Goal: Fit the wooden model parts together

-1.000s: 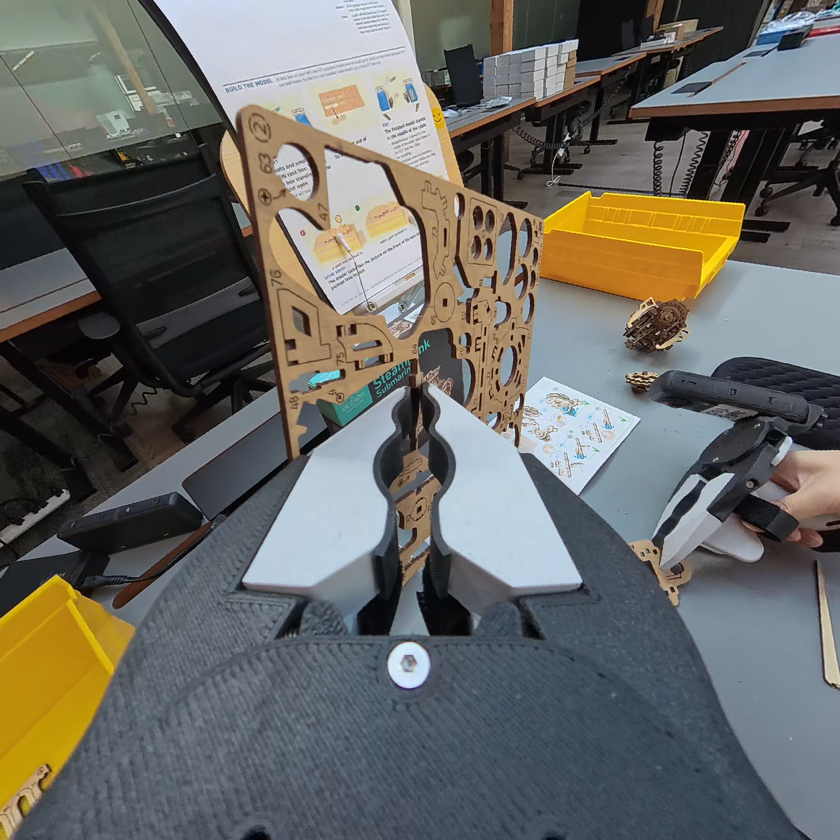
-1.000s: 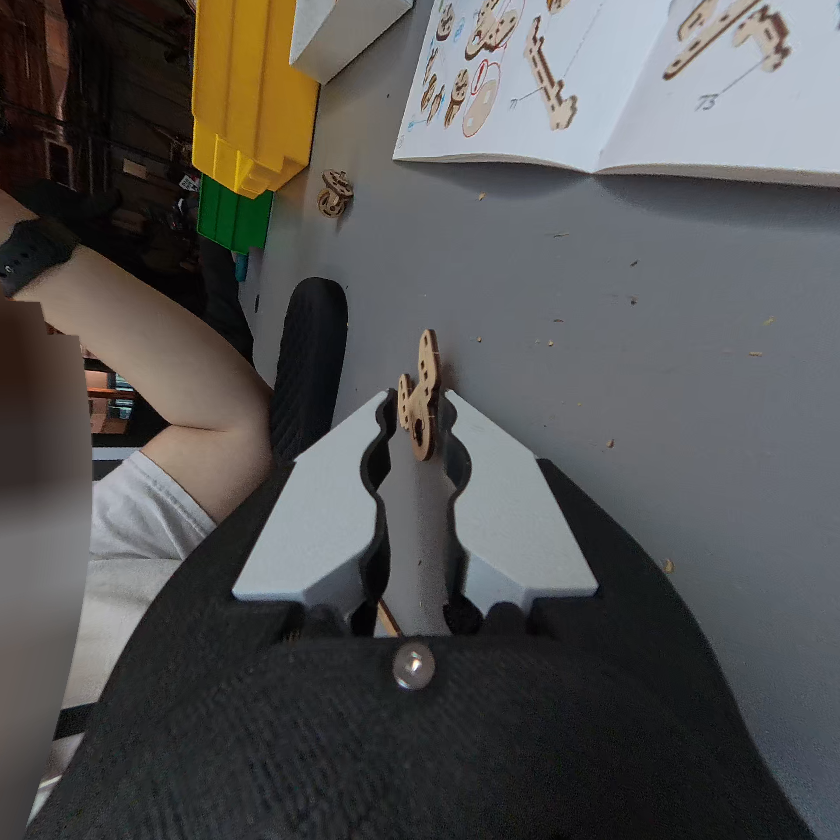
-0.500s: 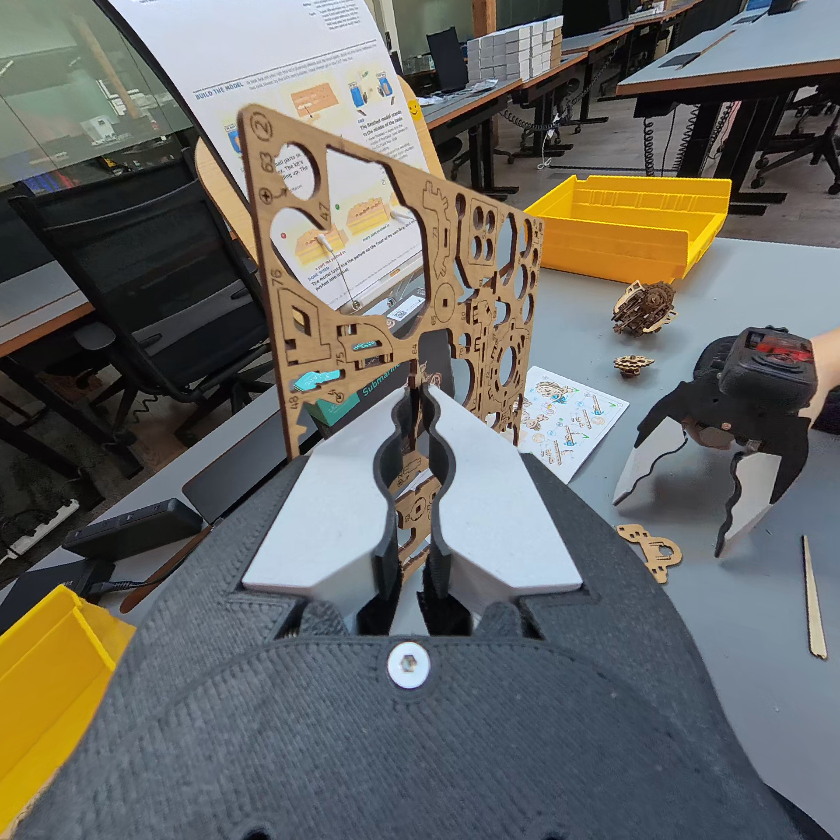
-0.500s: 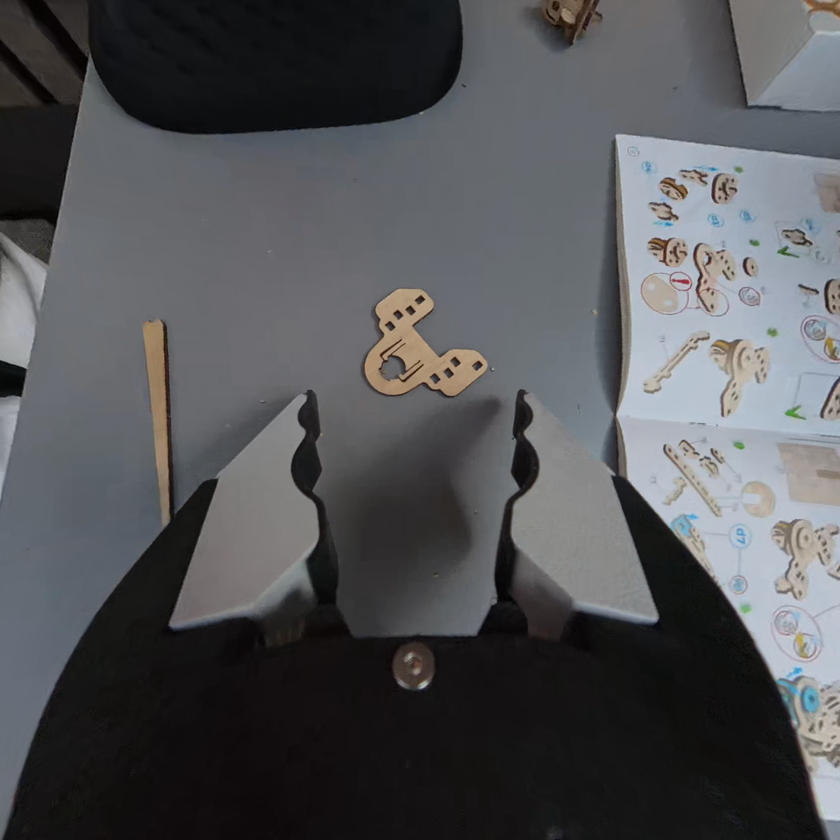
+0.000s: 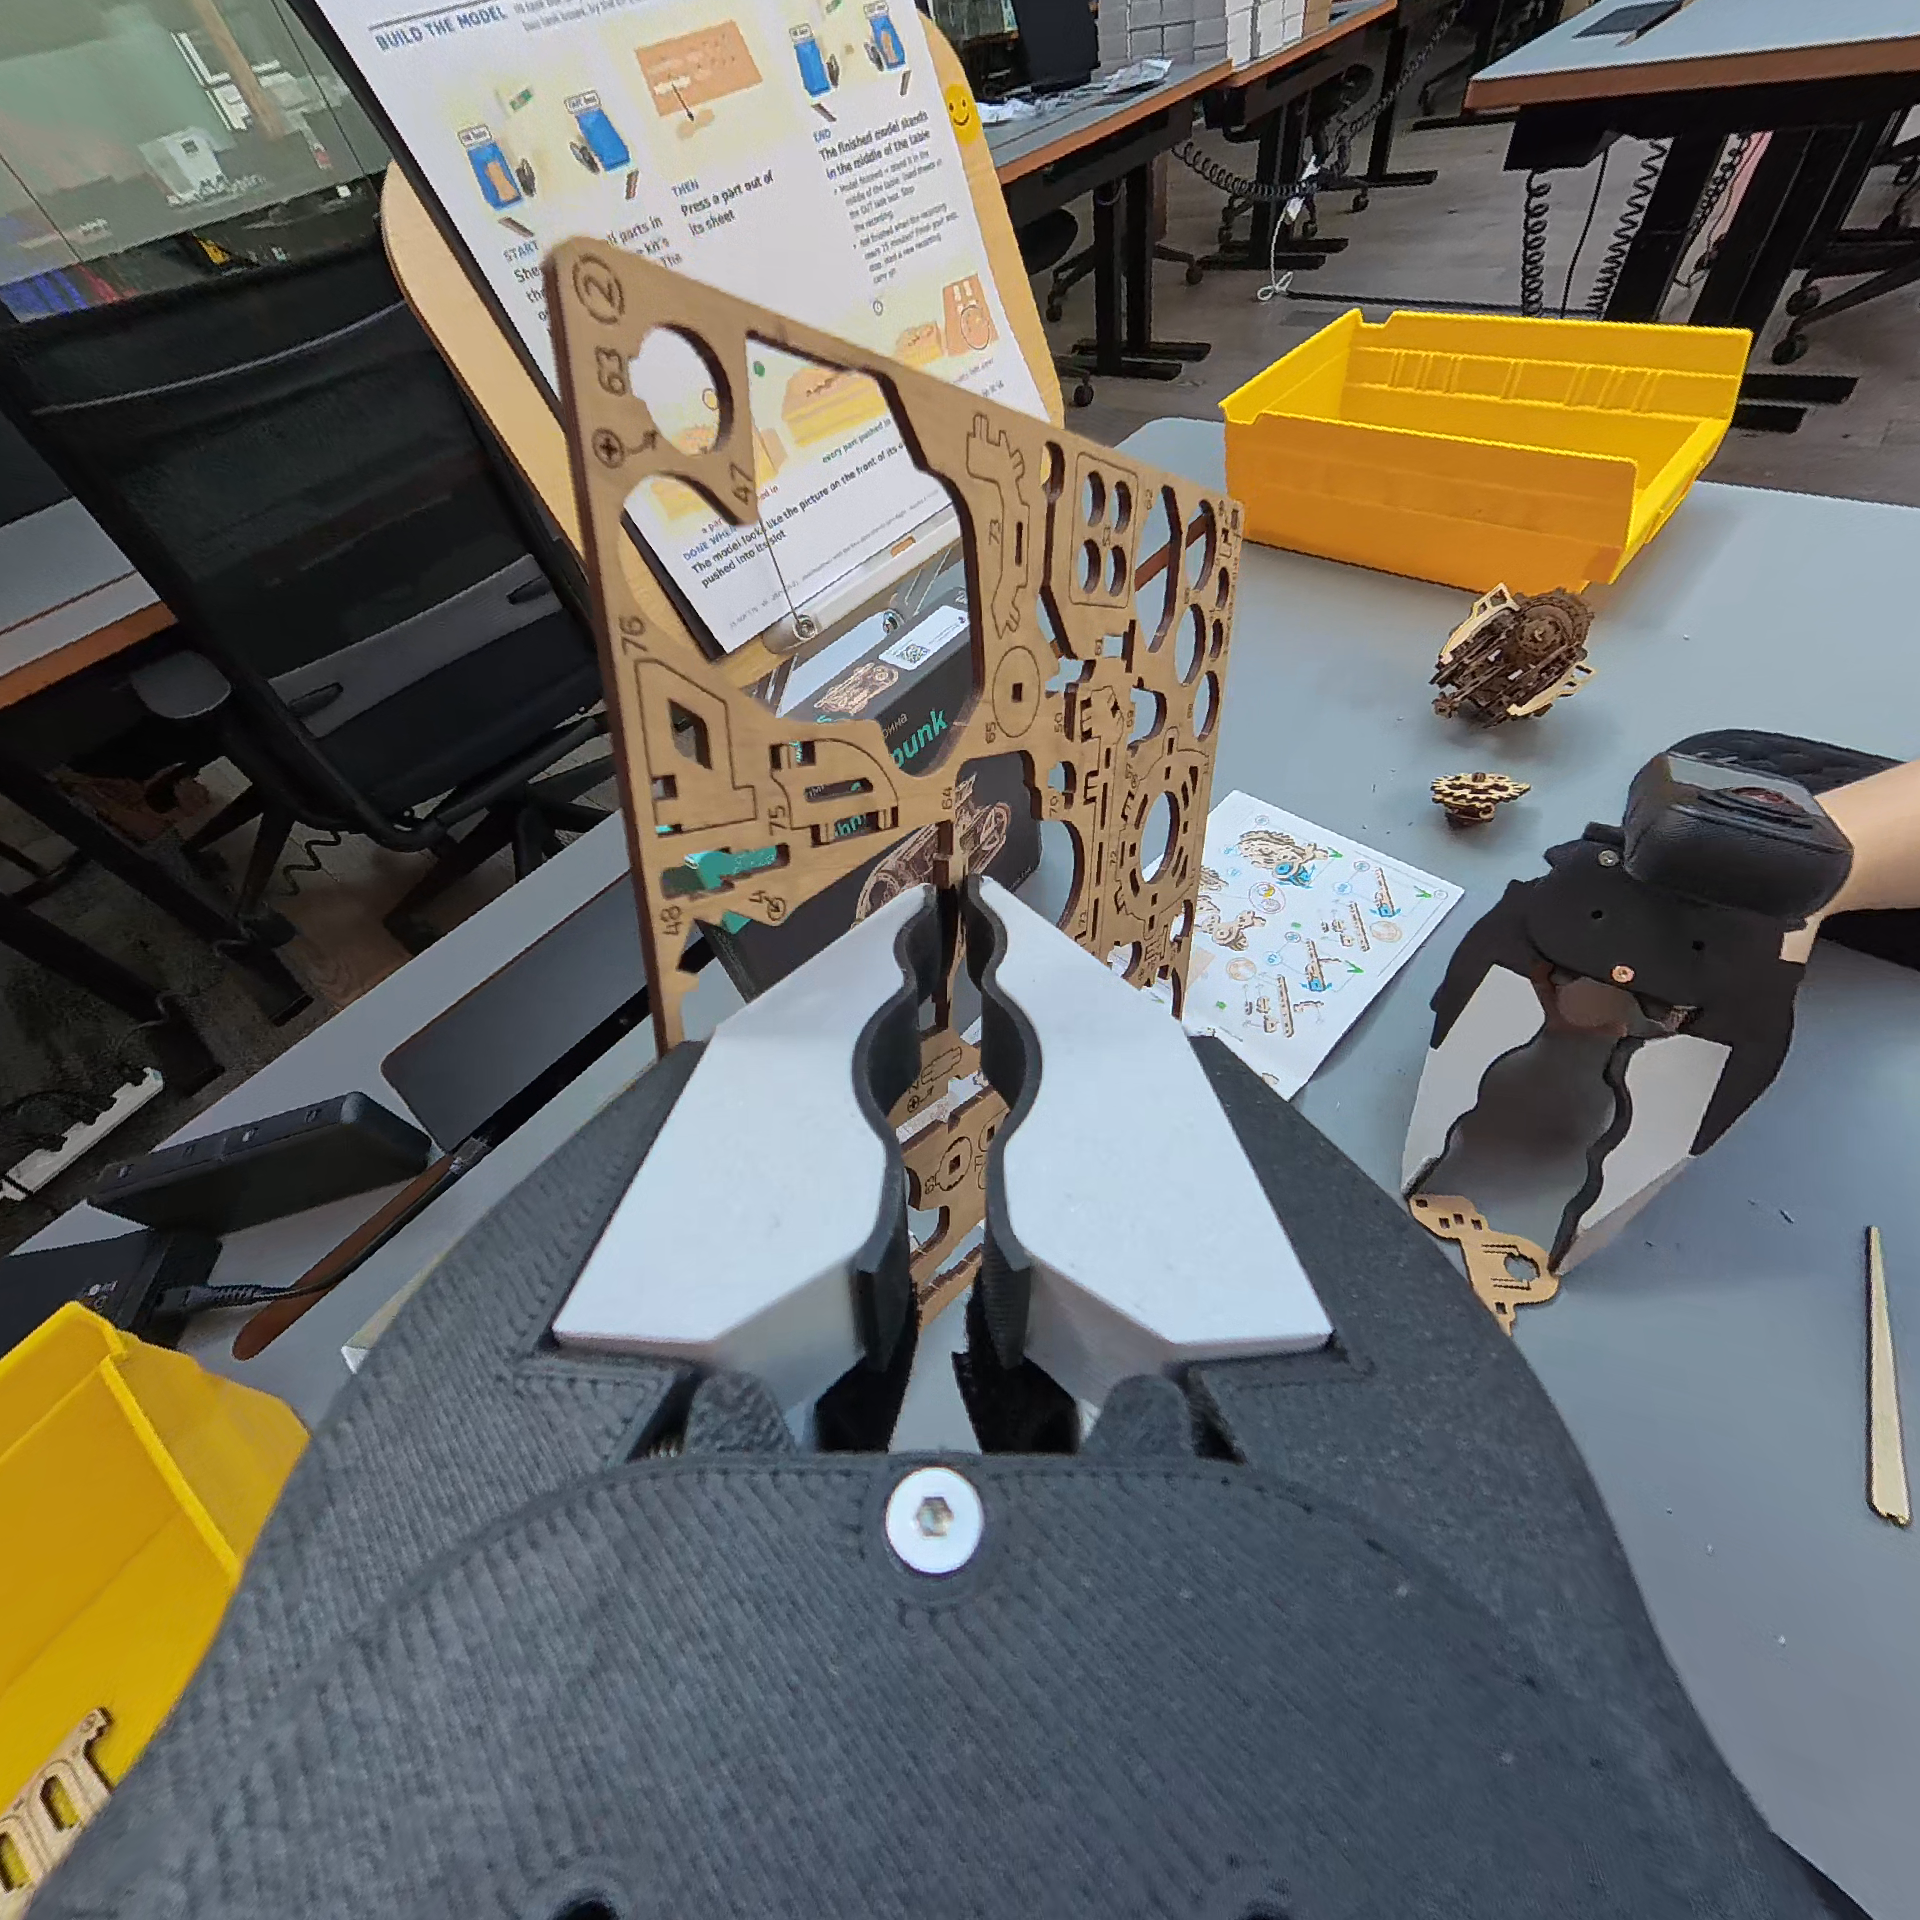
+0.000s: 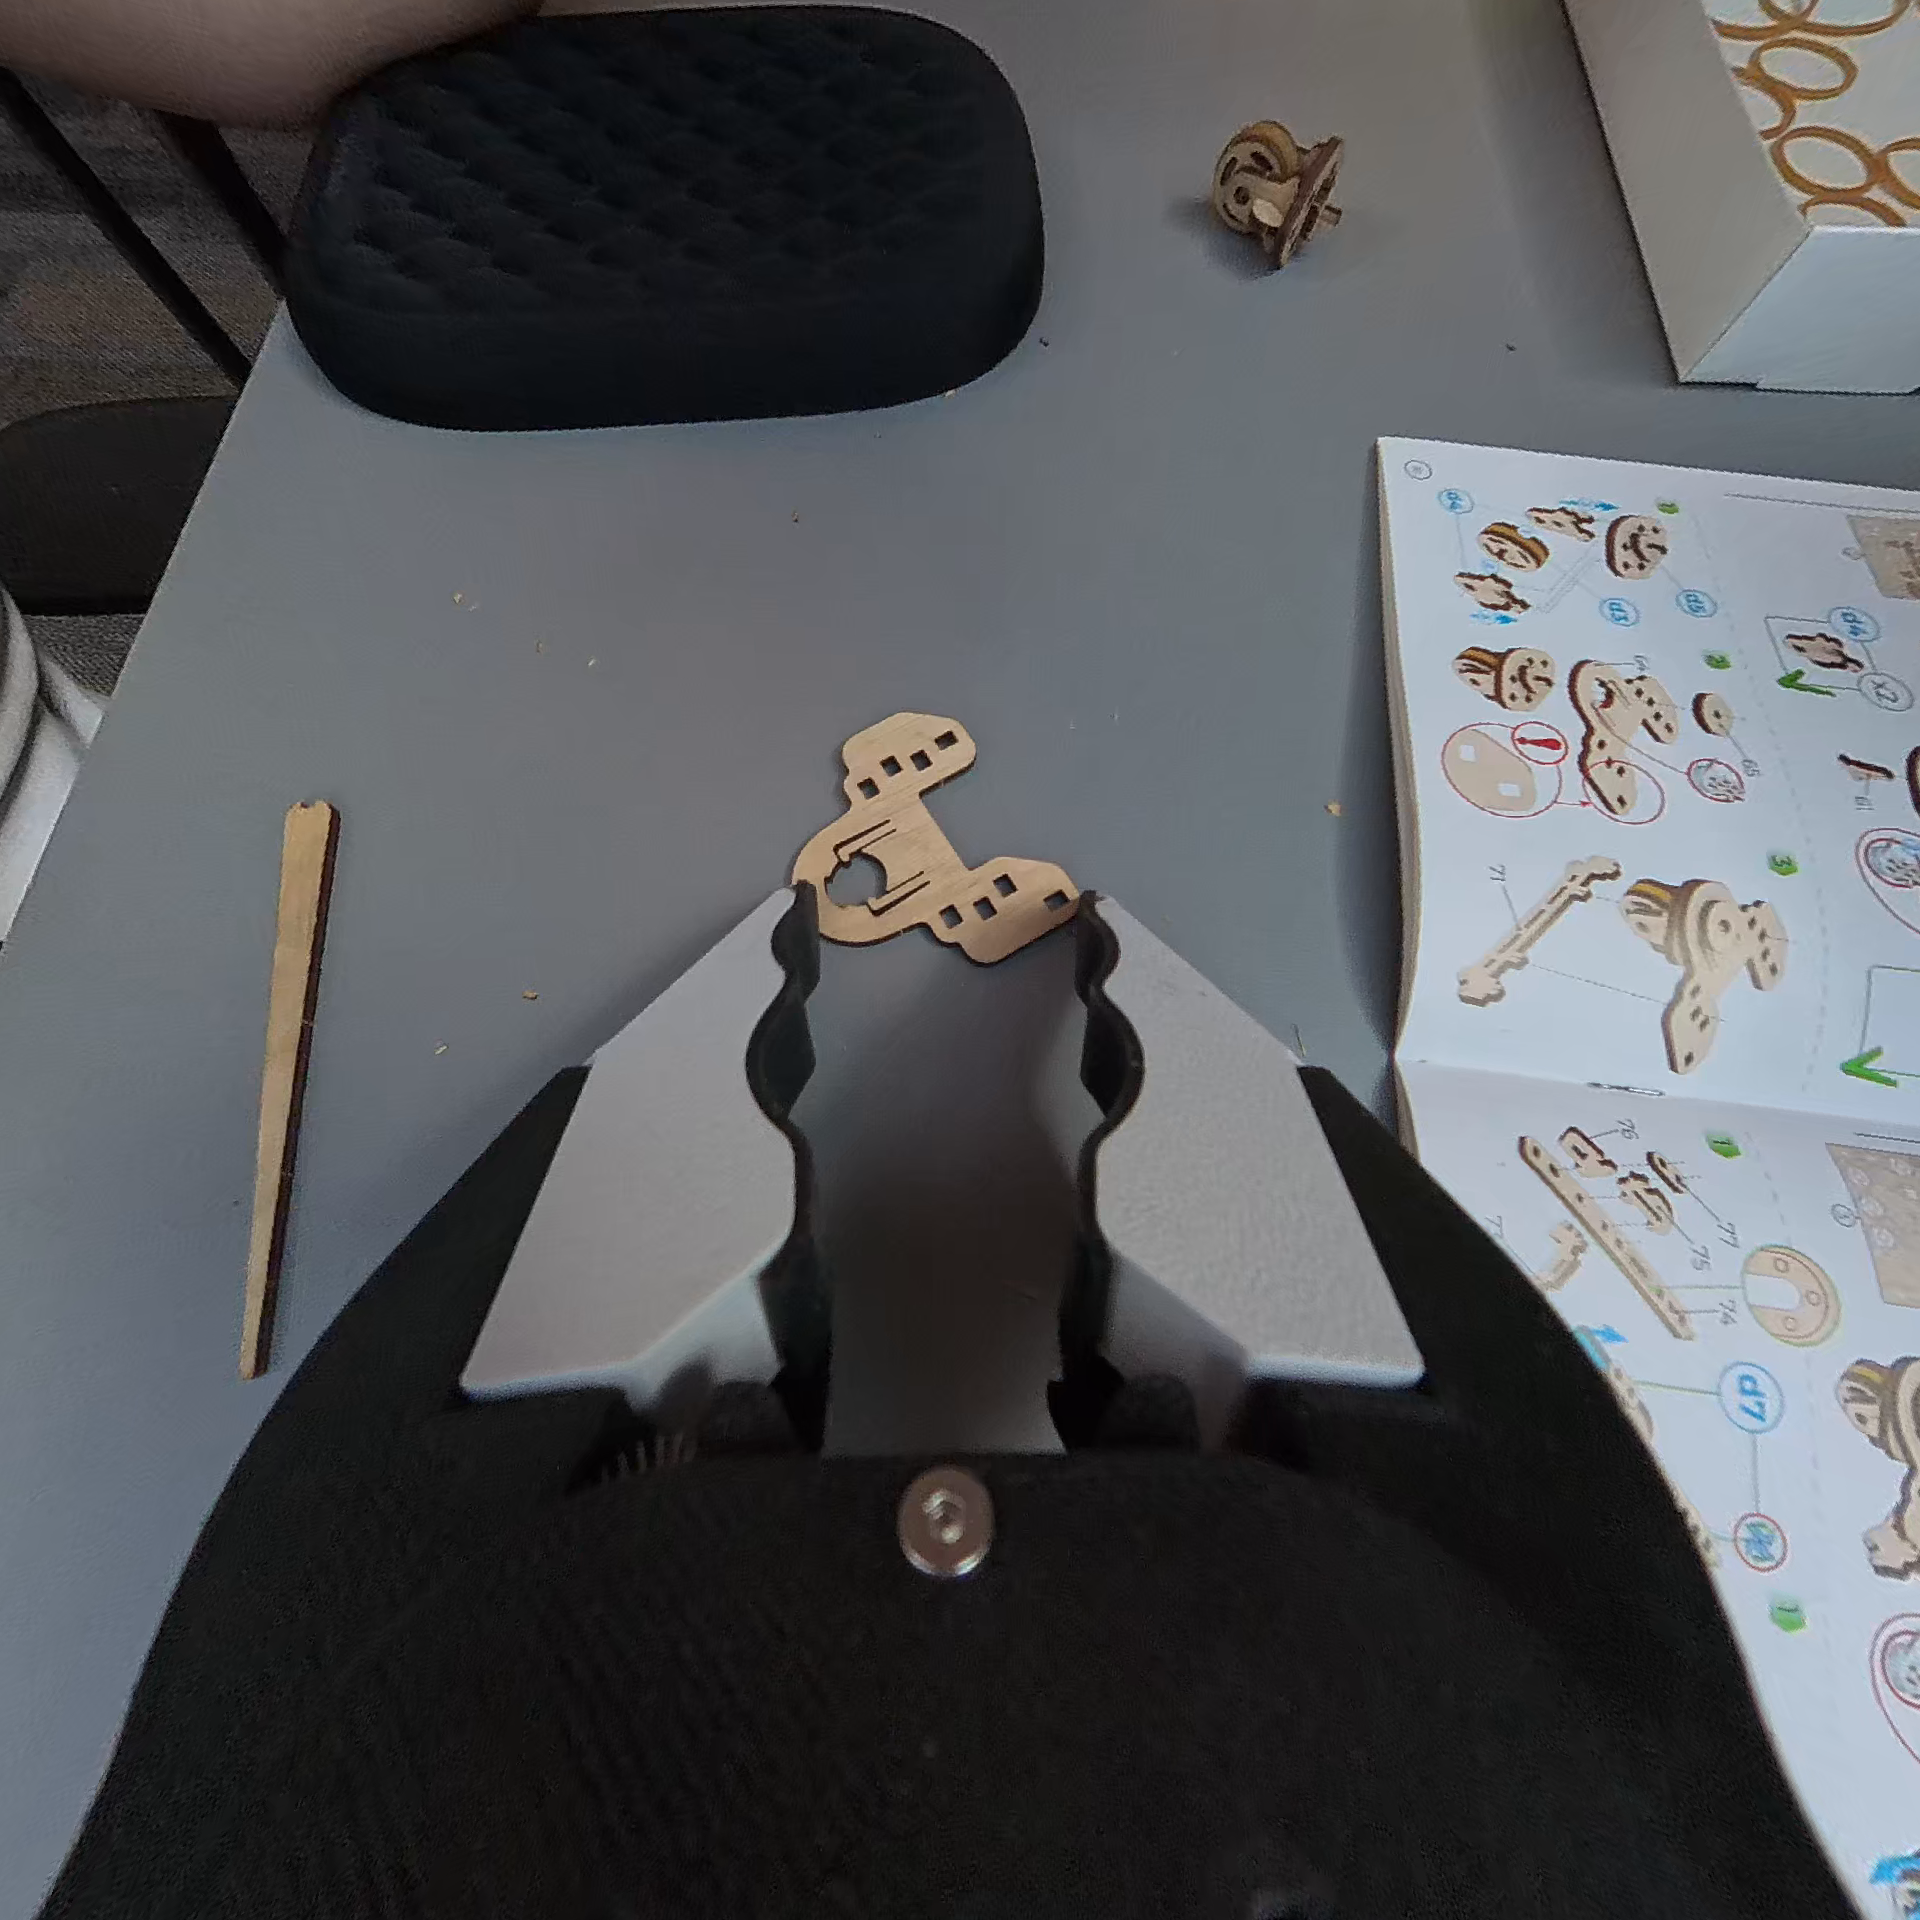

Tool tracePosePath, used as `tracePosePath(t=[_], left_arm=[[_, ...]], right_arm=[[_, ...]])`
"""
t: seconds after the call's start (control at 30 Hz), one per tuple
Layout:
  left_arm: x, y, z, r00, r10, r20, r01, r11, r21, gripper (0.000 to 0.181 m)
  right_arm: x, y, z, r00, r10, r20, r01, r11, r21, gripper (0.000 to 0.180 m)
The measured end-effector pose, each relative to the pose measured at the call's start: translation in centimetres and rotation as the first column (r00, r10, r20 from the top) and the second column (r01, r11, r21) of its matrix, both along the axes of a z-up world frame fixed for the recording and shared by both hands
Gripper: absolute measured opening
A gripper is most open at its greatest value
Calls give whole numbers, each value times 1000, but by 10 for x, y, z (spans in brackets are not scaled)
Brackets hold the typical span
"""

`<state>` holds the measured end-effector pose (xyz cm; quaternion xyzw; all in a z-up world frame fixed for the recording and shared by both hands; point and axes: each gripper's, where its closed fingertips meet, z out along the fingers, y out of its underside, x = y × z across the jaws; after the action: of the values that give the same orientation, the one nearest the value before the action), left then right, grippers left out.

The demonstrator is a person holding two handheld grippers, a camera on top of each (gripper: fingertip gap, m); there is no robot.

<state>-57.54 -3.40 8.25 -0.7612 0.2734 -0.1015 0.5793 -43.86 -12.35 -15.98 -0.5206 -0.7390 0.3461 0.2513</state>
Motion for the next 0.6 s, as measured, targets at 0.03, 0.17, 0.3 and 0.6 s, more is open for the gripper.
tracePosePath(t=[0.03,0.17,0.3,0.6], left_arm=[[-1,2,-3,1000,8,-6,-8,1000,-7,2],[-2,6,-11,999,23,-34,-24,999,-35,2],[-4,7,-19,998,31,-56,-35,997,-62,2],[-10,10,-45,989,48,-142,-71,984,-162,2]], right_arm=[[-1,0,0,1000,-21,-6,21,1000,11,48],[-1,-2,1,997,-79,-10,80,996,31,48],[-1,-9,3,998,-51,-28,51,999,6,52],[7,27,35,978,-98,-186,118,988,102,64]])
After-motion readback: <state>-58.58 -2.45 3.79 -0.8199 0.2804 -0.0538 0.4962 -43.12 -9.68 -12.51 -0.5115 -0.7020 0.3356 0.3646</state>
